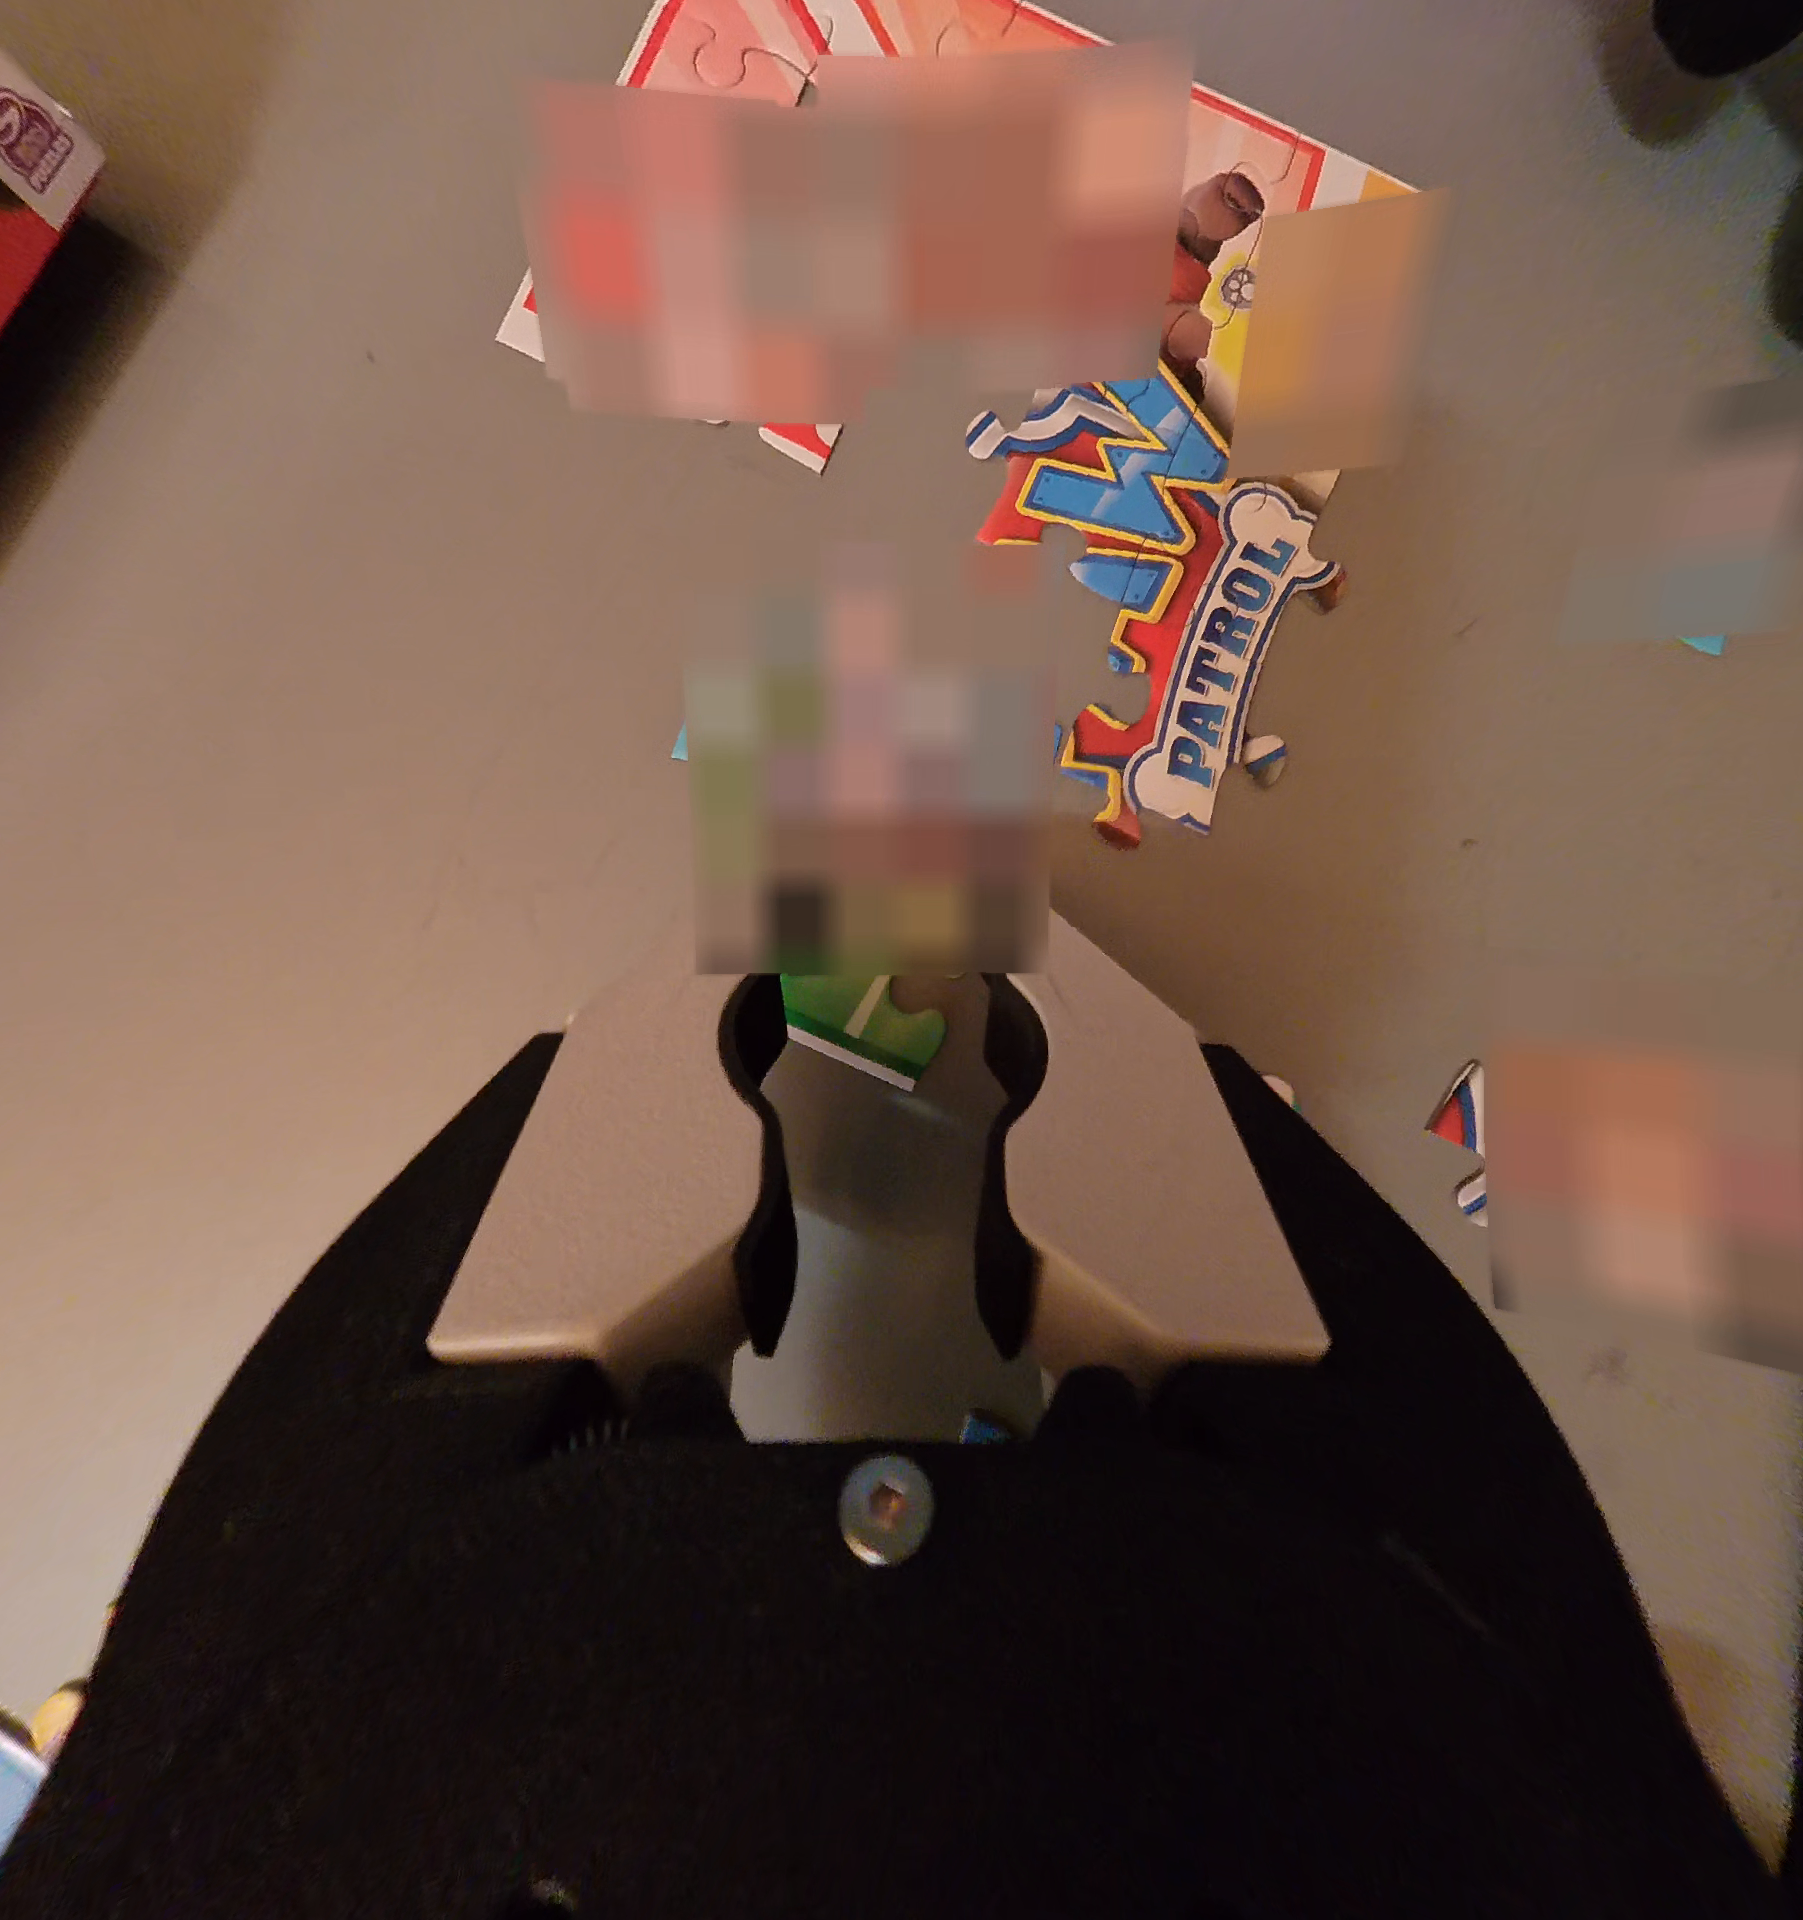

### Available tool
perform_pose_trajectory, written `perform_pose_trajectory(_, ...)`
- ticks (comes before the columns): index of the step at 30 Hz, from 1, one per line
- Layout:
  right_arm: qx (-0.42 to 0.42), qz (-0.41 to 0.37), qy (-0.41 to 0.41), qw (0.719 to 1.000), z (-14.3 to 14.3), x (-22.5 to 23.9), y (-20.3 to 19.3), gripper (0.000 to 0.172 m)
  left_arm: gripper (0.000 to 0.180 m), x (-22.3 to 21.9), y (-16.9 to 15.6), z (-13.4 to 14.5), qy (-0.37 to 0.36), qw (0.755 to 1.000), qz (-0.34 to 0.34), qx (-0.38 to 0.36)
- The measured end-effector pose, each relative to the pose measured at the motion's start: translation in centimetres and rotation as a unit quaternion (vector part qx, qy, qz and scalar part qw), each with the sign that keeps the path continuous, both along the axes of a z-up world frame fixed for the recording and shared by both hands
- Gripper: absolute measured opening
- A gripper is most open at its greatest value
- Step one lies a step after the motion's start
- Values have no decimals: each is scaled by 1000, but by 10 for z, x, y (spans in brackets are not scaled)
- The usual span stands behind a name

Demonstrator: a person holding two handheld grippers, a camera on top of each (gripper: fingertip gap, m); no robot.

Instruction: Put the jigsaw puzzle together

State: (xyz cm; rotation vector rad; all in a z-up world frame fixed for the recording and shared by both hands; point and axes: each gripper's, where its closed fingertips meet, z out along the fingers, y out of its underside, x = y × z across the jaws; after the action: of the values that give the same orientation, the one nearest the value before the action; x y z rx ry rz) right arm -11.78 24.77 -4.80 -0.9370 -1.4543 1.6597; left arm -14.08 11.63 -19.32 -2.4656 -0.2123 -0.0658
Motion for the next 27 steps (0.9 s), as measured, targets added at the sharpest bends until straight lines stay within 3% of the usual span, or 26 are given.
perform_pose_trajectory(27,-1,1,0,1000,0,1,0,54,31,5,-20,0,-3,1000,13,-9)
